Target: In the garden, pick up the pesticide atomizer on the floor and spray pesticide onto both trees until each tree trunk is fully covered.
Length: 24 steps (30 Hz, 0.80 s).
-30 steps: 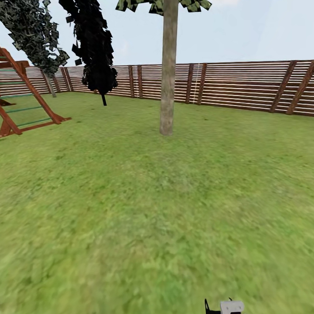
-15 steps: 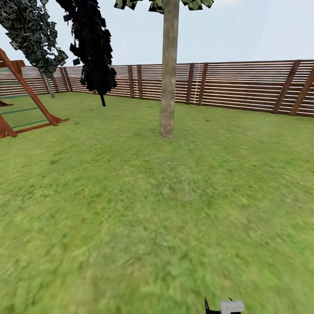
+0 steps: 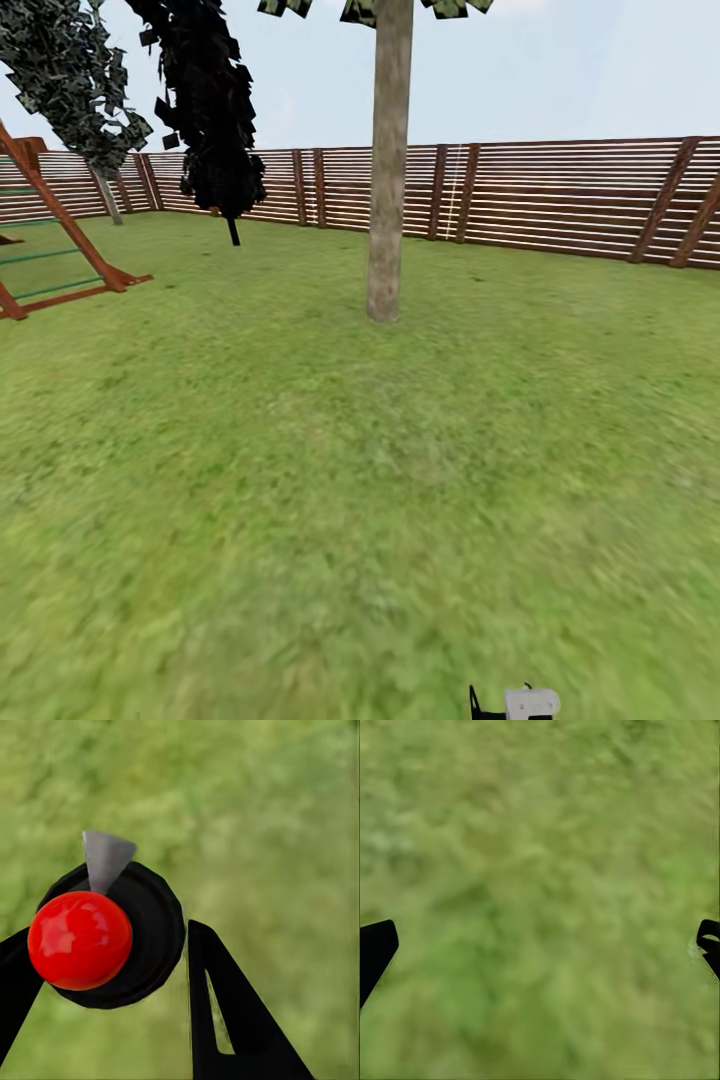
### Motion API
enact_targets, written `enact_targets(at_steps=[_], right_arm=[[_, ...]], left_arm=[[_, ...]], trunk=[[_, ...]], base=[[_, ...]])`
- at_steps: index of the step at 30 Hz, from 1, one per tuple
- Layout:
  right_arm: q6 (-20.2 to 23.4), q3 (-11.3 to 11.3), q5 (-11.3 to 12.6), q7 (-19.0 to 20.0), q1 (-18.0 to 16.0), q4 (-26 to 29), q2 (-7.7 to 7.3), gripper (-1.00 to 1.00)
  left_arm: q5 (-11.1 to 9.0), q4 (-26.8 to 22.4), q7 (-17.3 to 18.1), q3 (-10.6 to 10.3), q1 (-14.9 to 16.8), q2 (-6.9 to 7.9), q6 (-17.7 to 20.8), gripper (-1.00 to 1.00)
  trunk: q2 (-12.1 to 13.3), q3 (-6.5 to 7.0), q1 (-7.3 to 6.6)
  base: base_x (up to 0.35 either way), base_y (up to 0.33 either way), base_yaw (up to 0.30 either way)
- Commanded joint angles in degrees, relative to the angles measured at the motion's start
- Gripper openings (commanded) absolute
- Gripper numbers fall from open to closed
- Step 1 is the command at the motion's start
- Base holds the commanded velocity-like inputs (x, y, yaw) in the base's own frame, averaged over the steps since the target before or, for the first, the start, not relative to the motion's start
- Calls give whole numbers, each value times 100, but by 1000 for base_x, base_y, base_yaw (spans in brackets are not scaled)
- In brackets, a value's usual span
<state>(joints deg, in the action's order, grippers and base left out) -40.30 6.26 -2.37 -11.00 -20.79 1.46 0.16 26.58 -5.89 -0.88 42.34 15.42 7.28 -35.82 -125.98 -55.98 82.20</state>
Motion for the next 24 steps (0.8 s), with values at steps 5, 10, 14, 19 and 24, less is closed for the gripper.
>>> enact_targets(at_steps=[5,10,14,19,24], right_arm=[[-4,42,-25,-60,-4,-5,-3,100],[-4,42,-24,-60,-4,-5,-2,100],[-4,42,-23,-60,-4,-5,0,100],[-4,42,-24,-60,-4,-5,-1,100],[-4,42,-24,-60,-4,-5,-3,100]], left_arm=[[62,8,-9,46,4,1,-23,-100],[61,7,-9,46,4,0,-22,-100],[63,9,-9,46,4,0,-21,-100],[60,9,-9,46,4,1,-21,-100],[62,9,-9,46,4,1,-21,-100]], trunk=[[-2,-5,3],[-2,-5,3],[-2,-5,3],[-2,-5,3],[-2,-5,3]], base=[[339,0,0],[339,0,0],[339,0,0],[339,-35,0],[339,-70,0]])
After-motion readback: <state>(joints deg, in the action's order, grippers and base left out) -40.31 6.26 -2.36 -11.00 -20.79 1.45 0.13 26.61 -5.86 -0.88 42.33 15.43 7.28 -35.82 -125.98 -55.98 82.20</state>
